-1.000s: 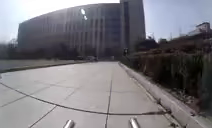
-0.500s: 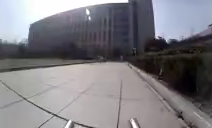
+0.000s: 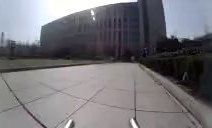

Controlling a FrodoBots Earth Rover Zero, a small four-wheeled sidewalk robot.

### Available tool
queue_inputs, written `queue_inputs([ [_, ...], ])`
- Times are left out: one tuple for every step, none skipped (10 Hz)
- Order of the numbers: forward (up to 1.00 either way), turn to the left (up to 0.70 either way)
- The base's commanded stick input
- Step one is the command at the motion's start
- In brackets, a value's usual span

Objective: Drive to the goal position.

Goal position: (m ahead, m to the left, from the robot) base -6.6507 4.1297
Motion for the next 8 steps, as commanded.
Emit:
queue_inputs([
  [0.7,0.27],
  [0.7,0.27],
  [0.7,0.27],
  [0.7,0.27],
  [0.7,0.27],
  [0.7,0.27],
  [0.7,0.27],
  [0.7,0.27],
])
